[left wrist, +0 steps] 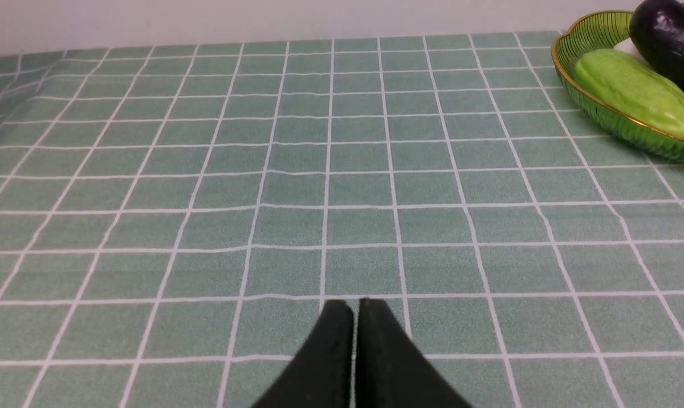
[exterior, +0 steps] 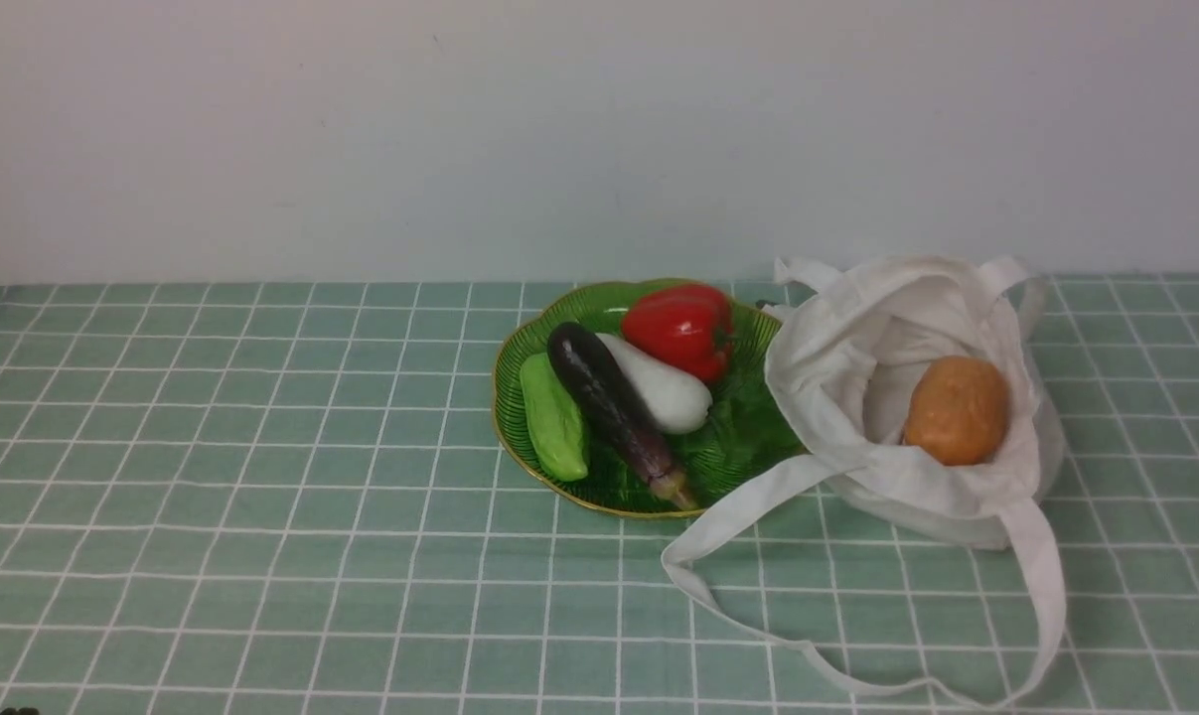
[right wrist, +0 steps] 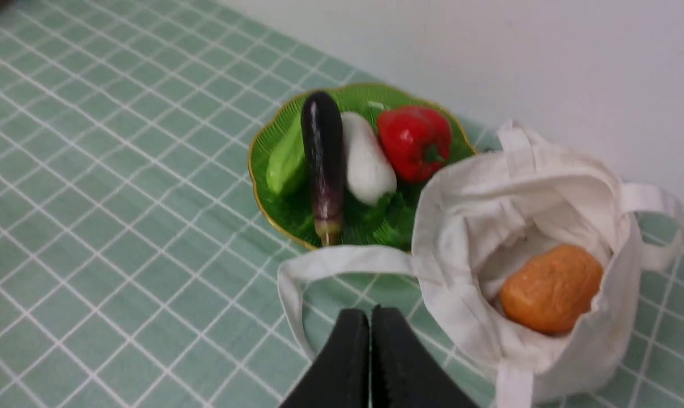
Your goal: Take vegetables from cloth bag on blue coffee tablecloth place on plate.
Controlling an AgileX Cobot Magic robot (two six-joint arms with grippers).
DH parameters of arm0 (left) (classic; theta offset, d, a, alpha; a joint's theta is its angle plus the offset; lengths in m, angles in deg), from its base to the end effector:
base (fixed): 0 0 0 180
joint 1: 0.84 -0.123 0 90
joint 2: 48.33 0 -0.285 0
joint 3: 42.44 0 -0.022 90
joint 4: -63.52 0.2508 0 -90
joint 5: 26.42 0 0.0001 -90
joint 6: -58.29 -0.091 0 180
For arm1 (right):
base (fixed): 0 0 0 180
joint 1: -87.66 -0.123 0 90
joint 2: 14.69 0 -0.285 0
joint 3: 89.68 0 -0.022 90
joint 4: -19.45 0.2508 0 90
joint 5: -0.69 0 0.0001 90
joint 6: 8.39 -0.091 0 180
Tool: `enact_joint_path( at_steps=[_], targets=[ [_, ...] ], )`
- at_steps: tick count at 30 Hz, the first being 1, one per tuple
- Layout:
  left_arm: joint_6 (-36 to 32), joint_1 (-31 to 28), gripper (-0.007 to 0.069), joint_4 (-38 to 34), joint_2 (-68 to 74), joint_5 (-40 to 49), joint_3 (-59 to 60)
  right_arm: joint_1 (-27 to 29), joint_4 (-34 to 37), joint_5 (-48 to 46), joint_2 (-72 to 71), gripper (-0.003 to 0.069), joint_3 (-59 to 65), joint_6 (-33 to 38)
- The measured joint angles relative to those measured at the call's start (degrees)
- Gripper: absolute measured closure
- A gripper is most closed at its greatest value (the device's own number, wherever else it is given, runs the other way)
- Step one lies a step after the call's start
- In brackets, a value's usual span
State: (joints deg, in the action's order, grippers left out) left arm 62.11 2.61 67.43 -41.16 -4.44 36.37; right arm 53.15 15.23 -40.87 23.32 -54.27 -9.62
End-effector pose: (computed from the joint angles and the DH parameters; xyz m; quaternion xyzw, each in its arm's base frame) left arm 0.0524 -0.0008 0.1700 0.0155 0.8084 -0.0084 0.5884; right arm 0.0783 0.0484 0.3528 -0.2510 0.8045 0.1311 0.5220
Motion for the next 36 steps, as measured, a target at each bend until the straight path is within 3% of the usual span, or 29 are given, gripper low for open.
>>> enact_joint_path(
  at_steps=[4,9,31,36],
  targets=[
    [0.0,0.0,0.0632,0.0,0.0,0.0,0.0,0.0,-0.1,19.6,-9.9,0.0671,15.7,-1.4],
    [0.0,0.0,0.0632,0.0,0.0,0.0,0.0,0.0,0.0,31.2,-11.2,0.0671,21.4,-1.5],
    [0.0,0.0,0.0632,0.0,0.0,0.0,0.0,0.0,0.3,32.8,-11.7,0.0673,22.9,-2.0],
    [0.0,0.0,0.0632,0.0,0.0,0.0,0.0,6.9,0.7,32.7,-17.9,0.0673,31.1,-1.7]
  ],
)
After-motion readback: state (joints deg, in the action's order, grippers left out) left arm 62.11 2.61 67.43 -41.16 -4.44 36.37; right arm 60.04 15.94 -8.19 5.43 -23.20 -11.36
